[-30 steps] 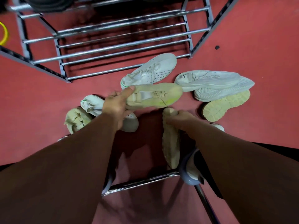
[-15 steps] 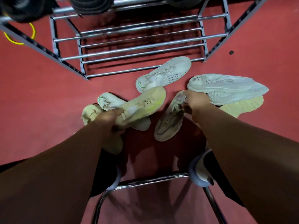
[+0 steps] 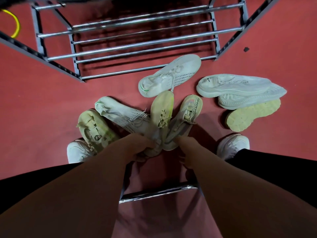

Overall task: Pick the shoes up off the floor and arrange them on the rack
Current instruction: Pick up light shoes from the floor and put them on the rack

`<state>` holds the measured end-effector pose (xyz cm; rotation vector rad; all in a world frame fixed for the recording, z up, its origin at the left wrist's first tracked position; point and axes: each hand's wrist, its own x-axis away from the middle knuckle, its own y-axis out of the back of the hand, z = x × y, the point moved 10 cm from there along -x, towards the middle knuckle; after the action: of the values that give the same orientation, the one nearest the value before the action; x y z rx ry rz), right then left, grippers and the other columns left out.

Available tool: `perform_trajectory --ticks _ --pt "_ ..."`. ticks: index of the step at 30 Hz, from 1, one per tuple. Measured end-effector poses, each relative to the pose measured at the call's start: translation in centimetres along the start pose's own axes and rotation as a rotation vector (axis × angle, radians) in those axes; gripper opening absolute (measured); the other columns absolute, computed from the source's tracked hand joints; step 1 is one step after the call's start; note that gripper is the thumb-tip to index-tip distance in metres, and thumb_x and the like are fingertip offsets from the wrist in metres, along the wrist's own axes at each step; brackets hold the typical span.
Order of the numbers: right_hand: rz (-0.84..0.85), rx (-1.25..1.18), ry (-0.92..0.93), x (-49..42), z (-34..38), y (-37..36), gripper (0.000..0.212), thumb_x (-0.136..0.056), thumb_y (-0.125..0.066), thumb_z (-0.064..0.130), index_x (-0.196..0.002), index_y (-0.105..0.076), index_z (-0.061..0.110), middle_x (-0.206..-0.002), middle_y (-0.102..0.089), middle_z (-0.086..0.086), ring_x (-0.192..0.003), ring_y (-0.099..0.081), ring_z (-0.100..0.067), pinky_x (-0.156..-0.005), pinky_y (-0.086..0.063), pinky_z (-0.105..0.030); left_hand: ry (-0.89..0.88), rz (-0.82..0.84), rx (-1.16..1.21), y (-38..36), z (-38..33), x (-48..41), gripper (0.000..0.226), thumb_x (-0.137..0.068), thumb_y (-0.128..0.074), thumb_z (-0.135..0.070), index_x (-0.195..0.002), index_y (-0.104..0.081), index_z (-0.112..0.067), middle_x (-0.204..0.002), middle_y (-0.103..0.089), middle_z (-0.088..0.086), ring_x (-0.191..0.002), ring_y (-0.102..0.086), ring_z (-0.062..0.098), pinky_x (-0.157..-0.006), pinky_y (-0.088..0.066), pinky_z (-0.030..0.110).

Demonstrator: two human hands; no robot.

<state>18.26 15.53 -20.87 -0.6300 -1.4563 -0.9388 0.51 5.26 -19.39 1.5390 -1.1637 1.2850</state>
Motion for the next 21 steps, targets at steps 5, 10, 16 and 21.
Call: perform_trajectory --ticks 5,10,16,21 --pt "0.051 -0.09 -0.024 -0.1 1.4 -0.1 0.02 -0.096 -0.059 0.023 -0.115 -0.062 0.017 -0.097 -0.069 -0.008 -0.085 -0.062 -0.024 -0.085 -0.052 -0.038 0.021 0.007 -0.016 -0.7 0.2 -0.4 0.022 -0.086 -0.075 -0.019 -0.106 -0.068 -0.016 -0.099 -0.076 0.015 -0.079 -0.068 0.027 -0.083 -0.059 0.044" --pt "-0.191 -0.131 0.159 -0.2 5.3 7.8 0.009 -0.085 -0.063 0.019 -0.084 -0.064 0.011 -0.073 -0.06 -0.013 -0.054 -0.05 -0.023 -0.054 -0.043 -0.032 0.056 0.091 0.015 -3.4 -0.6 -0.4 0.033 -0.086 -0.071 -0.014 -0.119 -0.068 -0.008 -0.105 -0.076 0.013 -0.088 -0.069 0.025 -0.076 -0.056 0.034" --pt "-0.61 -0.286 0.36 2.1 8.8 22.6 0.034 -0.092 -0.059 0.02 -0.119 -0.063 0.0 -0.094 -0.064 -0.01 -0.077 -0.065 -0.028 -0.063 -0.049 -0.03 0.004 0.211 0.11 -8.8 -2.8 0.1 0.032 -0.083 -0.077 -0.015 -0.115 -0.072 -0.011 -0.106 -0.078 0.008 -0.085 -0.073 0.016 -0.066 -0.059 0.028" --pt "-0.322 -0.594 0.141 -1.3 5.7 21.5 0.036 -0.094 -0.061 0.025 -0.128 -0.06 0.012 -0.11 -0.066 -0.007 -0.093 -0.066 -0.024 -0.079 -0.054 -0.035 0.036 0.15 0.08 -9.3 -2.8 -0.7 0.036 -0.081 -0.078 -0.015 -0.115 -0.071 -0.009 -0.106 -0.077 0.01 -0.093 -0.07 0.023 -0.072 -0.058 0.032"
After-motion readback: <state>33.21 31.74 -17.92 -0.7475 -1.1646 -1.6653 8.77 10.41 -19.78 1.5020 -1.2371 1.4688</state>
